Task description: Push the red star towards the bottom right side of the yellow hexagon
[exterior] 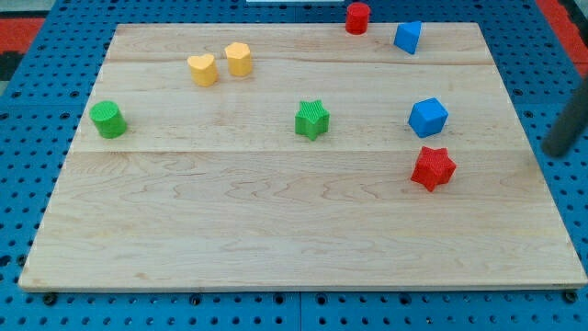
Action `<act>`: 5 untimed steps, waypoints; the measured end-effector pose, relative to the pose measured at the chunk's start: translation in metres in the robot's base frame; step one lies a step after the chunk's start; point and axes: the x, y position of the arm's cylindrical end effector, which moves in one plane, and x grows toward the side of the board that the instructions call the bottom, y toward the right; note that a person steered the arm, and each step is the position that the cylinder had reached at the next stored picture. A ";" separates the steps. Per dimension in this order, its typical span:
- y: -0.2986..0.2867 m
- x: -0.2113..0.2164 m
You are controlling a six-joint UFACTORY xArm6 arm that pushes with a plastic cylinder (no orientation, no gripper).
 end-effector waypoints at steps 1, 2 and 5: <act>-0.074 0.023; -0.173 -0.015; -0.274 -0.123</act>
